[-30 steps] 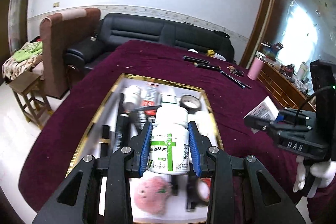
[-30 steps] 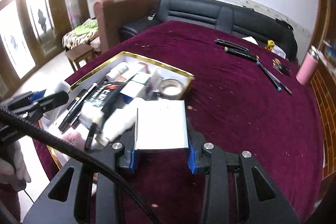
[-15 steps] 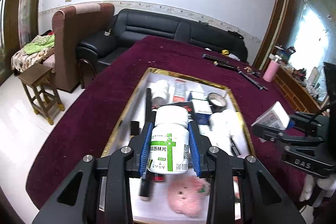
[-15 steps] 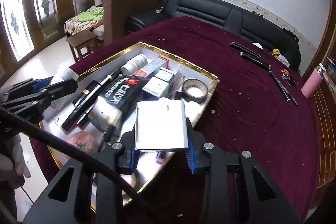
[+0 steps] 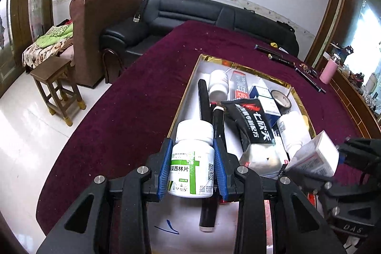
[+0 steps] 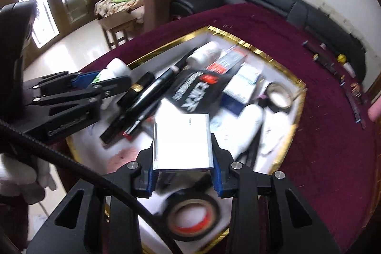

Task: Organize objects
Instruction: 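Carry the pill bottle and white box into the tray and open both grippers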

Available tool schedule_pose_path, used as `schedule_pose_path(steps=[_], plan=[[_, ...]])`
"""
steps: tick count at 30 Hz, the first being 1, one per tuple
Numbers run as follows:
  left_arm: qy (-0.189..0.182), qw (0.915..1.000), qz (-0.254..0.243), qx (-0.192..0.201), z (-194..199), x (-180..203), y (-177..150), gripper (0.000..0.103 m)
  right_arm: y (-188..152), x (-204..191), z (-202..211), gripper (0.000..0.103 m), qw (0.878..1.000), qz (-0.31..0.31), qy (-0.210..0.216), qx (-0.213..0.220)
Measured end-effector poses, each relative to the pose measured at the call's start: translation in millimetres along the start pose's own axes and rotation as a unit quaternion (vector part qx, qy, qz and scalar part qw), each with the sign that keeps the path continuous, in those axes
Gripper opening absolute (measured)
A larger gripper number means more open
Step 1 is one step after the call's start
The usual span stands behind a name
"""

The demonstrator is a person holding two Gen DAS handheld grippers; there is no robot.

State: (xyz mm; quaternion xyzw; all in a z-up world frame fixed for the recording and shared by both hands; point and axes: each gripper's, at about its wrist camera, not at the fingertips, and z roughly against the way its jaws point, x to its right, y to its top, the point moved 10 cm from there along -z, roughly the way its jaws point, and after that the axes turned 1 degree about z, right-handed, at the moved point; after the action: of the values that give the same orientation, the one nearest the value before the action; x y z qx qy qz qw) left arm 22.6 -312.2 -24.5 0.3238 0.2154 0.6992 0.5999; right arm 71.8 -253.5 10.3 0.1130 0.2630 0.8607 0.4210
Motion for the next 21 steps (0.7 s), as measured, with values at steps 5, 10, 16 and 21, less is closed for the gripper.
schedule_pose_path(steps=[5,10,16,21], plan=[[-0.001,0.9999,-0.005,-0.012,-4,-1,-4,0.029,-4,-11,-7,0.035,0.996,-0.034,0.079,-0.020],[0.005,0.9997,-0.014,-0.019,-3,-1,-5,0.030,-8,-27,-10,0.035,0.993,-0.022,0.109,-0.033],[0.003,0.9995,-0.016,-0.026,-1,-3,-8,0.031,-9,-18,-11,0.036,0.994,-0.043,0.100,-0.029],[-0.004,0.9991,-0.036,-0.023,6,9,-6,0.058,-6,-5,4,0.045,0.993,-0.068,0.097,-0.005]])
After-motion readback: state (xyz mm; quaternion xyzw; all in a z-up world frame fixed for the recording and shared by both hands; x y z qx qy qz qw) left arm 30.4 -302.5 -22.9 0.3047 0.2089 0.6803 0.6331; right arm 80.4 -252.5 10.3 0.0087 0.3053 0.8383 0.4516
